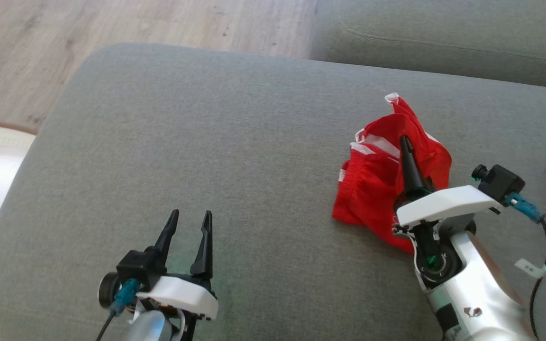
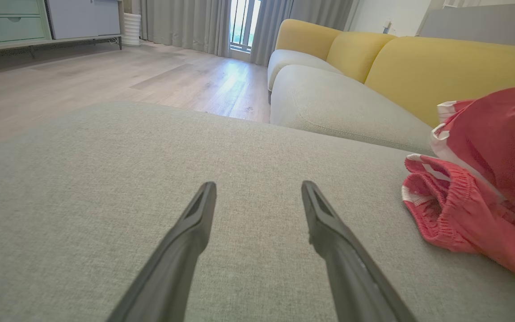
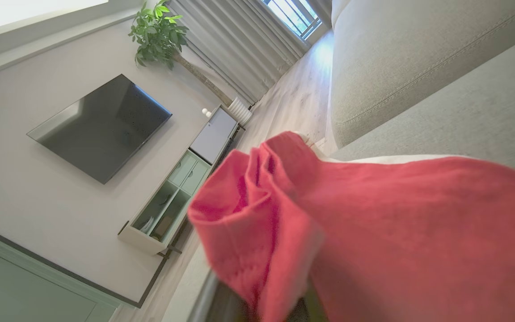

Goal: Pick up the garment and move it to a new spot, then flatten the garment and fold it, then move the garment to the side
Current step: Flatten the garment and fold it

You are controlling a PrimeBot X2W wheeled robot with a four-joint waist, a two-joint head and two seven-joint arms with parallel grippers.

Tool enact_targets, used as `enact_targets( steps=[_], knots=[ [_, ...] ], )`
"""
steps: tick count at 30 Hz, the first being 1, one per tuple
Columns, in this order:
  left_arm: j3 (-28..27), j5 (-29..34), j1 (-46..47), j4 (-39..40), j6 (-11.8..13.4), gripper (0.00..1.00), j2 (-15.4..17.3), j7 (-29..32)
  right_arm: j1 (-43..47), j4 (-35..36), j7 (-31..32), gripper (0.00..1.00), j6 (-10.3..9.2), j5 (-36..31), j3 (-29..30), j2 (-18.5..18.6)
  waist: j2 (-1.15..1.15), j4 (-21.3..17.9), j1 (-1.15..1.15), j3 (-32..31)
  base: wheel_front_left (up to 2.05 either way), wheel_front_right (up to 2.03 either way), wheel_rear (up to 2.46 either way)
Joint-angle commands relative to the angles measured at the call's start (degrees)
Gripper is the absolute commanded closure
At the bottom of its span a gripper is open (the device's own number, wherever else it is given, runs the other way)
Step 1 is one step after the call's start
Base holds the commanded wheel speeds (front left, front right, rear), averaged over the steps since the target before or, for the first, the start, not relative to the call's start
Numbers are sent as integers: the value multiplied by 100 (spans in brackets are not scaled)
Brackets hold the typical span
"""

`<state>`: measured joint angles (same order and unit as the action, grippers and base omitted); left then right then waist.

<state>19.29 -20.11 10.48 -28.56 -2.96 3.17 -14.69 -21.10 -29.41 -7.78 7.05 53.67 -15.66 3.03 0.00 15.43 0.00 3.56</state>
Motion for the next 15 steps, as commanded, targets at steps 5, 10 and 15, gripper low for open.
enact_targets(
  steps=[5,10,15],
  knots=[
    [-82,-56,109,156,20,0,56,-16,-339,-113,-164,100,44,-64,-315,-15,0,165,0,58,0,0,0],
    [-60,-78,102,154,30,0,66,-17,-354,-577,1,63,44,-316,-686,-15,0,245,0,78,0,0,0],
    [-60,-106,99,149,50,0,88,-18,-291,-945,314,0,44,-559,-1307,-15,0,258,0,49,0,0,0]
  ],
)
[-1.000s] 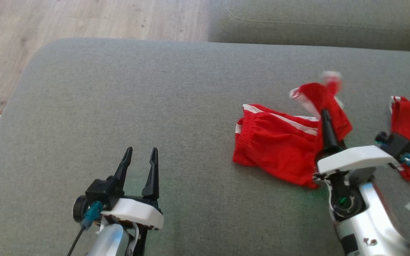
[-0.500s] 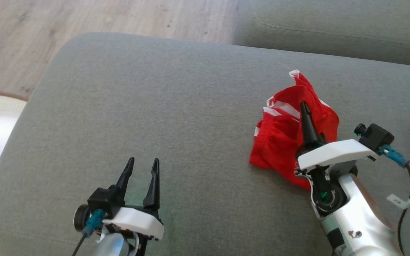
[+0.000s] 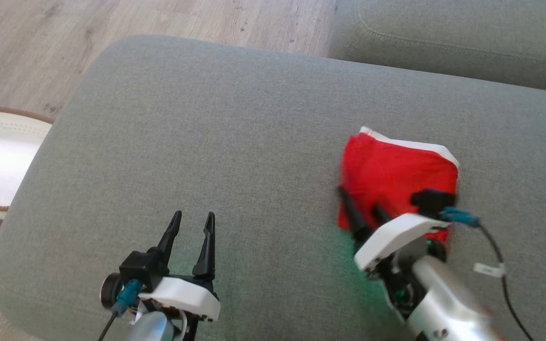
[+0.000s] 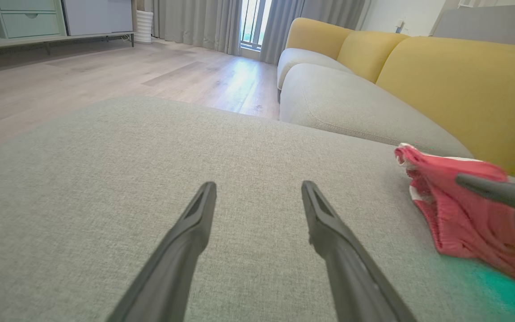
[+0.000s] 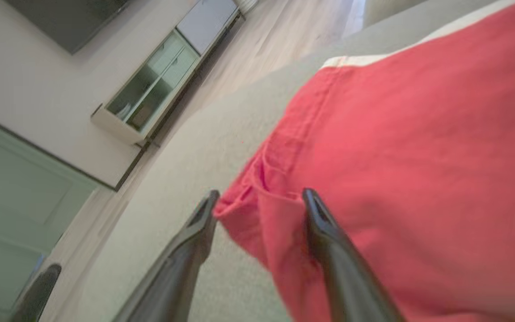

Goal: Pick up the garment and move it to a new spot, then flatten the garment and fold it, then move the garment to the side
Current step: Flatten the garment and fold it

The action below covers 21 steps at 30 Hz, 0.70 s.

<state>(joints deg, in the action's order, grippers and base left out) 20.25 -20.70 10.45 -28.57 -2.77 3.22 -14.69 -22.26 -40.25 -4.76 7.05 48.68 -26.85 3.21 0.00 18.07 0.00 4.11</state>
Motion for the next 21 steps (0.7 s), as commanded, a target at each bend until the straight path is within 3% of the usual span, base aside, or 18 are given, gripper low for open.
enact_targets(
  steps=[1,8,14,21],
  knots=[
    [-156,-51,103,150,35,0,86,-18,-157,138,58,0,44,-72,-338,-33,0,-12,0,-13,0,0,0],
    [-136,-80,97,160,55,0,88,-20,-64,33,518,0,44,105,-1026,-34,0,-126,0,-56,0,0,0],
    [-154,-76,94,254,79,0,131,-24,-243,274,35,0,44,85,-972,36,0,-356,0,-109,0,0,0],
    [-299,-74,129,651,71,0,156,-28,-358,775,-696,0,44,-272,-656,568,0,-721,0,-144,0,0,0]
  ],
)
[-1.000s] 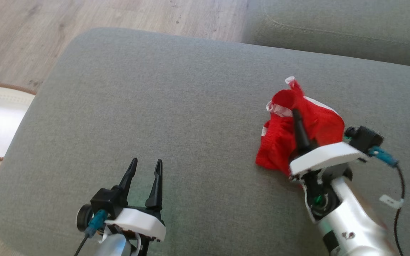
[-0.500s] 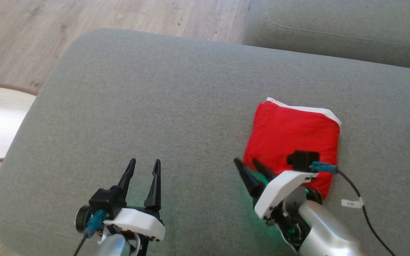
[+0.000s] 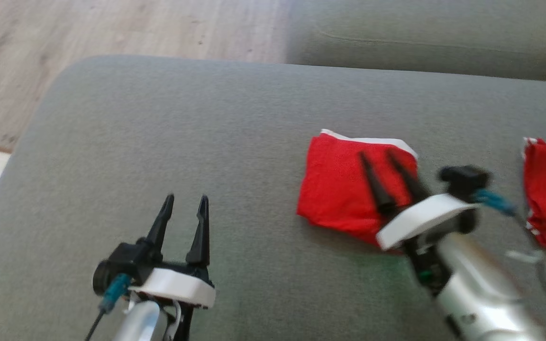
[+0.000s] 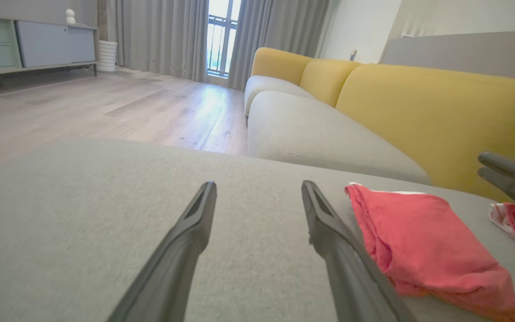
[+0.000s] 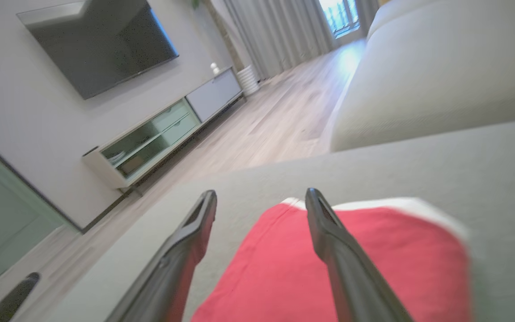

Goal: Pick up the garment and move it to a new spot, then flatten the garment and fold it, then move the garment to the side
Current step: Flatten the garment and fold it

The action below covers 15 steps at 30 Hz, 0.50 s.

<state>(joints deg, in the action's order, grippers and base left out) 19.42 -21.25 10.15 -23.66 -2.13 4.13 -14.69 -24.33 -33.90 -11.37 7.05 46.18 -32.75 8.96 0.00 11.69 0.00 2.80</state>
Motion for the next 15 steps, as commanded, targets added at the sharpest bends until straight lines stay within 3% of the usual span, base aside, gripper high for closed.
enact_targets(
  steps=[1,4,9,15],
  knots=[
    [-201,34,165,270,-35,0,79,-28,-143,183,-126,0,44,-124,43,110,0,-143,0,-16,0,0,0],
    [-355,97,139,577,27,0,54,-29,-81,279,-297,0,44,-627,451,396,0,-316,0,-19,0,0,0],
    [-495,172,93,789,48,0,7,-29,303,744,-357,0,44,-1542,1204,546,0,-571,0,18,0,0,0],
    [-637,243,61,890,-11,0,-36,-30,1100,1544,-361,0,44,-2564,2218,247,0,-767,0,63,0,0,0]
  ],
)
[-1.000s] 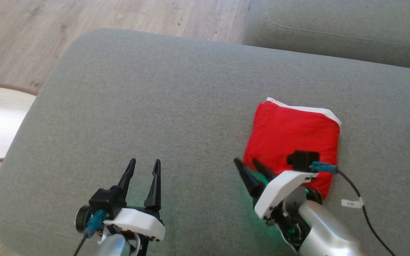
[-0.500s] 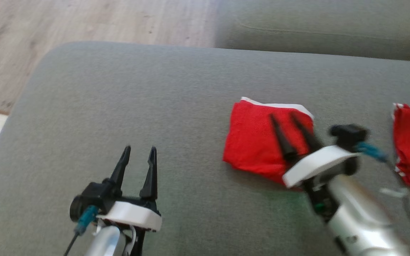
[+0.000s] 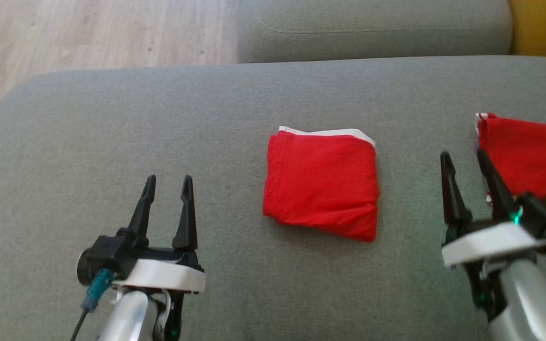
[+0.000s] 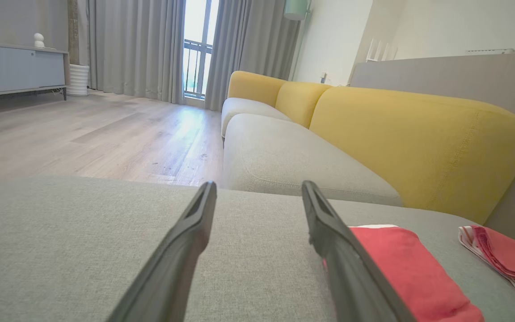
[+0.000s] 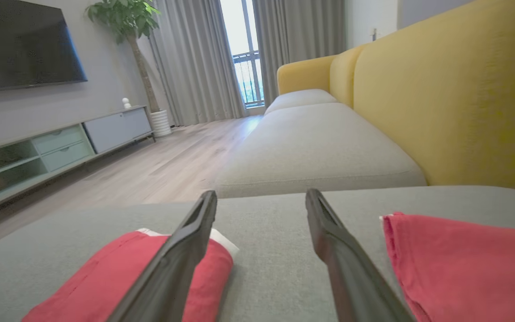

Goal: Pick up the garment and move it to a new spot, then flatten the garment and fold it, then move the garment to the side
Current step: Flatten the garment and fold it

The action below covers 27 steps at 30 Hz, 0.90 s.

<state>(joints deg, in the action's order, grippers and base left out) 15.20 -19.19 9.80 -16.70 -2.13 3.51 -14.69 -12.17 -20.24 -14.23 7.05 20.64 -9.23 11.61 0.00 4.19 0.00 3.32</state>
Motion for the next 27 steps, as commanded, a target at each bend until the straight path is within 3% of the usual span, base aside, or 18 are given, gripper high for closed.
enact_targets(
  steps=[1,6,18,19,20,27],
  knots=[
    [-241,45,86,210,-32,0,17,-30,11,289,-75,0,44,-169,10,-117,0,-38,0,19,0,0,0],
    [-308,185,15,213,-139,0,-21,-30,581,648,-76,0,44,-727,510,-582,0,-159,0,55,0,0,0],
    [-300,298,104,239,-243,0,-58,-30,418,747,-58,0,44,-960,437,-637,0,2,0,310,0,0,0],
    [-281,300,122,235,-249,0,-59,-30,349,742,-41,77,44,-907,370,-622,0,46,0,365,0,0,0],
    [-262,301,144,235,-257,0,-60,-30,266,743,-37,100,44,-877,325,-596,0,93,0,431,0,0,0],
    [-21,143,381,264,-249,0,-62,-30,-584,201,302,100,44,-1039,-132,-371,0,513,0,948,0,0,0]
  ],
)
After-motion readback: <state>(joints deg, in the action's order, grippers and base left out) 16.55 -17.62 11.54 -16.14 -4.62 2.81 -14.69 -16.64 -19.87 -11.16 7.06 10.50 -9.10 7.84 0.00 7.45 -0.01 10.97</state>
